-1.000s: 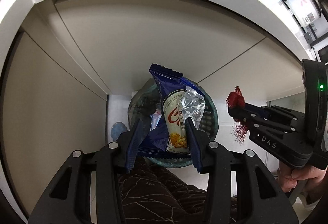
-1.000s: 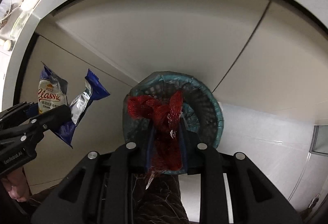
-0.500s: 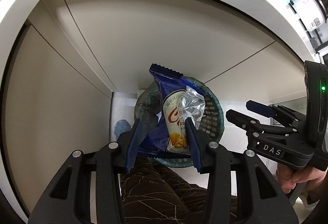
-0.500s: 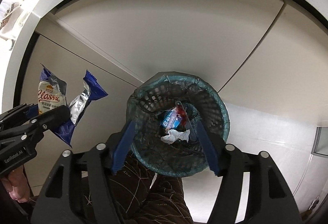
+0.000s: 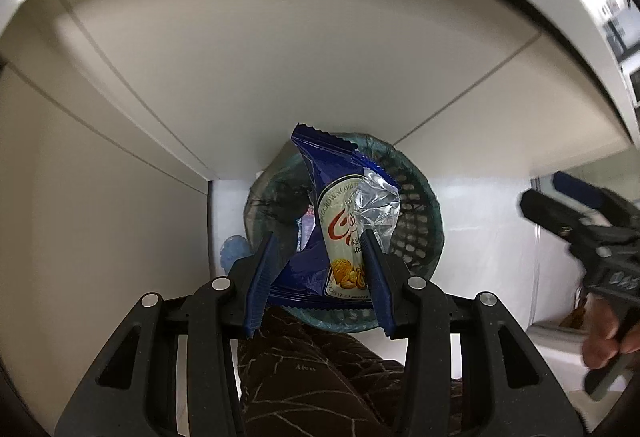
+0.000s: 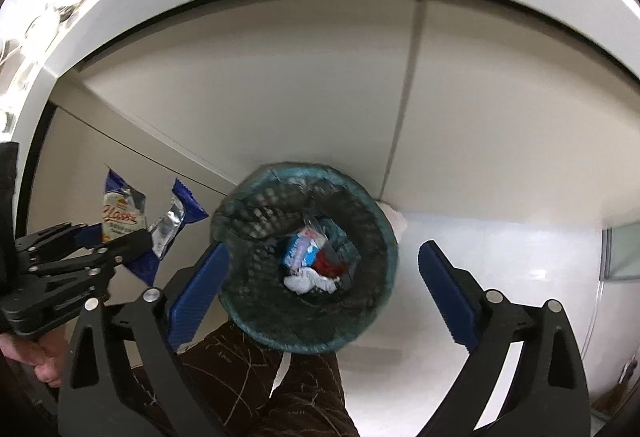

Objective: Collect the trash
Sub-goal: 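Open the right tool over the wastebasket while the left tool releases the cookie bag, then raise both tools back up over the counter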

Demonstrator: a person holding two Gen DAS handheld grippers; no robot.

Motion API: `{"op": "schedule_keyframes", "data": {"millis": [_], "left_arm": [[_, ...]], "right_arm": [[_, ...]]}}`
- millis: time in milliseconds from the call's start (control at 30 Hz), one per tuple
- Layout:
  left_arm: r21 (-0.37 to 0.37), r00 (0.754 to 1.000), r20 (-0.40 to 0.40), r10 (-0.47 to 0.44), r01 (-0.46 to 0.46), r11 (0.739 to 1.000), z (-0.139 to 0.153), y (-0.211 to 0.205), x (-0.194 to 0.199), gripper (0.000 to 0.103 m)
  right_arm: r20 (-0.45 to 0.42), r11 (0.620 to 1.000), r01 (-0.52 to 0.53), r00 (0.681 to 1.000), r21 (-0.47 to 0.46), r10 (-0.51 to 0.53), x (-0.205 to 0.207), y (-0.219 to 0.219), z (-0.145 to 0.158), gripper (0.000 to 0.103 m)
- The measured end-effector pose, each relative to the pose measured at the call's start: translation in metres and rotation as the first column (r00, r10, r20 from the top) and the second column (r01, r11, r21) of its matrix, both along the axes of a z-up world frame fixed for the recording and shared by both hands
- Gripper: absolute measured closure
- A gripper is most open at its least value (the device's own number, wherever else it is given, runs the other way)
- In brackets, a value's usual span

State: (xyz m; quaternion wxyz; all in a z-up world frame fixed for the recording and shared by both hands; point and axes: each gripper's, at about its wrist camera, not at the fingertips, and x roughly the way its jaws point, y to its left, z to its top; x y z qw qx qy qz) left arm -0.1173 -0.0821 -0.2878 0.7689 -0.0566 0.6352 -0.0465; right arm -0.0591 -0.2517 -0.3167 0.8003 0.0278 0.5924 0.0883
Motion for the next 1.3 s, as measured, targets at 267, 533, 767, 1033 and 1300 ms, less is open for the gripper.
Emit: {"op": "schedule_keyframes", "data": {"millis": [267, 533, 767, 1033, 1300], "left_arm": [[0.006, 0.997, -0.029, -0.067, 0.067, 0.998, -0.022, -0.021, 0.008, 0.061], [0.022, 0.994, -0.034, -0.101, 0.101, 0.995, -0.029, -0.028, 0.012, 0.06], [0.034, 0.994, -0.035, -0.103, 0.104, 0.994, -0.037, -0.035, 0.012, 0.05], [0.003, 0.997, -0.01, -0.075, 0.075, 0.997, -0.028, -0.032, 0.008, 0.032], [0.012, 0.997, 0.048, -0.052, 0.052, 0.999, 0.014, -0.028, 0.009, 0.013]], "right_arm": [[-0.031, 0.997, 0.082, 0.996, -0.006, -0.082, -0.012, -0.034, 0.0, 0.012], [-0.041, 0.994, 0.106, 0.994, -0.004, -0.106, -0.016, -0.045, 0.005, 0.012], [-0.052, 0.994, 0.113, 0.992, -0.011, -0.113, -0.017, -0.046, 0.003, 0.012], [-0.069, 0.992, 0.129, 0.989, -0.008, -0.129, -0.02, -0.05, 0.0, 0.011], [-0.016, 0.993, 0.105, 0.994, -0.052, -0.106, -0.015, -0.045, 0.029, 0.011]]}}
